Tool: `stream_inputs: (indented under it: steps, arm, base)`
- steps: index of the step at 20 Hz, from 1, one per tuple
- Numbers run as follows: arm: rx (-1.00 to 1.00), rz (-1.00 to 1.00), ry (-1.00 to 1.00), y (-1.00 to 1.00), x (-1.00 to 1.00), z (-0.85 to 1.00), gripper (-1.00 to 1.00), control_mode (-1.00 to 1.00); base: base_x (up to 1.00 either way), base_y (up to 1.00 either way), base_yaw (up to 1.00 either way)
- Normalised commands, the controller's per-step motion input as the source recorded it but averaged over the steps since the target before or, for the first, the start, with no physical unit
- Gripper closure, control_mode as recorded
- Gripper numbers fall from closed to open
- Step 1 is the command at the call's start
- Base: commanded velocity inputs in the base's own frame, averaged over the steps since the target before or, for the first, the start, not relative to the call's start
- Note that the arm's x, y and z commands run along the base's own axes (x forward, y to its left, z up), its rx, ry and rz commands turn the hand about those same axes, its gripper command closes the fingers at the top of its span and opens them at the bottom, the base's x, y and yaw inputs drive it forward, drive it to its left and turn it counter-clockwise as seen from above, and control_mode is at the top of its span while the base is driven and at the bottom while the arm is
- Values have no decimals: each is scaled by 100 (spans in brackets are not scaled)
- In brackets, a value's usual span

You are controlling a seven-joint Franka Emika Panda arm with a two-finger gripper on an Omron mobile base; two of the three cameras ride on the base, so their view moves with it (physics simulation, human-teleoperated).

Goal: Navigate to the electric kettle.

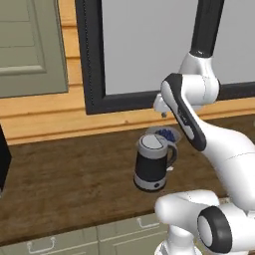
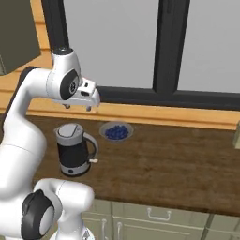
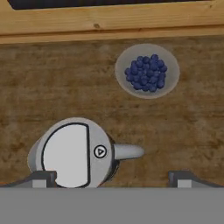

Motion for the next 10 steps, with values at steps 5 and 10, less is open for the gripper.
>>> stream_inputs:
  steps: [5,10]
  arm:
    - [0,0,0,0,0,0,-100,100]
    - [0,0,0,0,0,0,-100,100]
  base:
    - [93,0,0]
    - [91,0,0]
